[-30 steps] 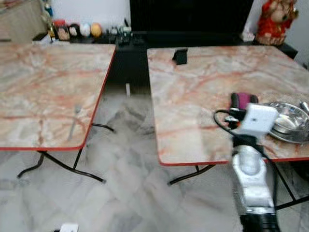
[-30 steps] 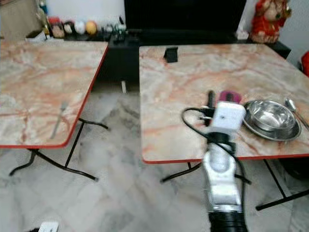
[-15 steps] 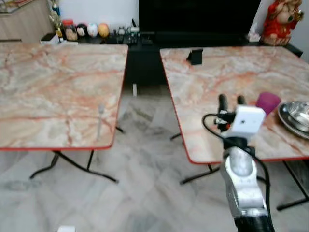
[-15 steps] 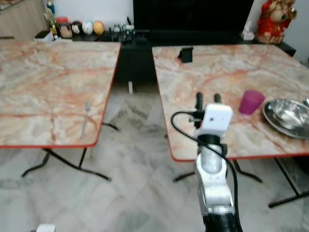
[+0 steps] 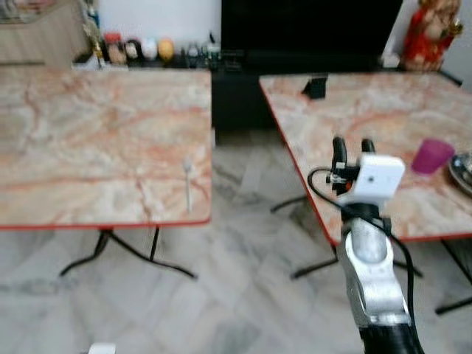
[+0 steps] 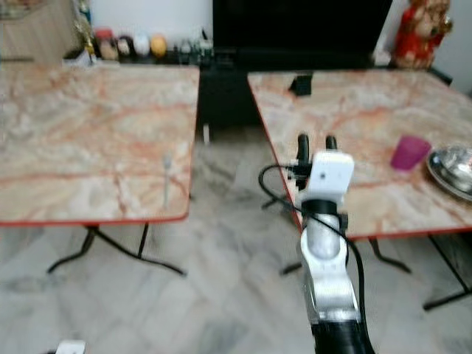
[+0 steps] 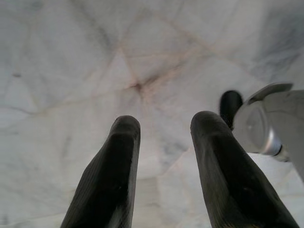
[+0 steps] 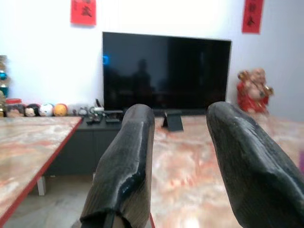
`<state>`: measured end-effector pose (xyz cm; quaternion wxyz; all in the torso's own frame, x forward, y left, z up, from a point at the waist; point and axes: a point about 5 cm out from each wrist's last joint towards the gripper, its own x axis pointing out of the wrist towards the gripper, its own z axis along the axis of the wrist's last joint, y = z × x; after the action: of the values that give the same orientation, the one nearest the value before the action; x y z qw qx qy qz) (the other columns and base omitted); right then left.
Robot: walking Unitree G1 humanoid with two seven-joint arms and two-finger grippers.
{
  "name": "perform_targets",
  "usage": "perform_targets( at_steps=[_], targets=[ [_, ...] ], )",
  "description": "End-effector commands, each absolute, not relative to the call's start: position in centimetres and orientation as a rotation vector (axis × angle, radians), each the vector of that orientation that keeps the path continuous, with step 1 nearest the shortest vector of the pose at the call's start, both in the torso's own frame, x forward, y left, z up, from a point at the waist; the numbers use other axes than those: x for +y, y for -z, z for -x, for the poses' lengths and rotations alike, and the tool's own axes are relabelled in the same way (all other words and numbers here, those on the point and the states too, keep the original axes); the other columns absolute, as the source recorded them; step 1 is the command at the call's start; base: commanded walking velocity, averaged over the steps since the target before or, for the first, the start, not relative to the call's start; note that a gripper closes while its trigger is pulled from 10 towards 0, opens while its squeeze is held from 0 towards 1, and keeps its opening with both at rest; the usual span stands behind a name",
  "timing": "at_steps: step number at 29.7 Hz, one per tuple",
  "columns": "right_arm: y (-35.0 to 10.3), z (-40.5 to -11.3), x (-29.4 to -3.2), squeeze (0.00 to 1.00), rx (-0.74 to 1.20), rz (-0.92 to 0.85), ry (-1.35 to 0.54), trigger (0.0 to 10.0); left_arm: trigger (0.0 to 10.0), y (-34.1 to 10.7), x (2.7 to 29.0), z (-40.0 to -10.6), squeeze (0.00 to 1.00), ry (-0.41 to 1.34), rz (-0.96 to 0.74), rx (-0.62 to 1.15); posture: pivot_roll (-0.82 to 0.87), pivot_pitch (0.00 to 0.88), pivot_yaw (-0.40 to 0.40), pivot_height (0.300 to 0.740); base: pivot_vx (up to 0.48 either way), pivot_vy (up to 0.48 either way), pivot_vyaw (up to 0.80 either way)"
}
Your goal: Setting the table
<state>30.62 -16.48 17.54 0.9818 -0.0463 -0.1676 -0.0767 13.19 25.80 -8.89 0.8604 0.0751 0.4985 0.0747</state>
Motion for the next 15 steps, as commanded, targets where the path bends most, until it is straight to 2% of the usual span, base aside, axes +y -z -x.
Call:
perform_targets(
  at_steps=[1, 15],
  targets=[
    [-17.53, -30.62, -16.74, 0.00, -0.332, 0.085, 0.170, 10.0, 10.0, 9.01, 25.67, -13.03, 0.00, -0.161, -0.150, 1.058, 0.03, 0.000, -0.017, 0.711, 0.000, 0.315, 0.00],
    [-17.31, -30.56, -16.36, 0.00, -0.324, 0.074, 0.165, 10.0, 10.0, 8.94, 25.76, -13.15, 0.00, -0.168, -0.150, 1.055, 0.03, 0.000, -0.012, 0.711, 0.000, 0.311, 0.00]
  ],
)
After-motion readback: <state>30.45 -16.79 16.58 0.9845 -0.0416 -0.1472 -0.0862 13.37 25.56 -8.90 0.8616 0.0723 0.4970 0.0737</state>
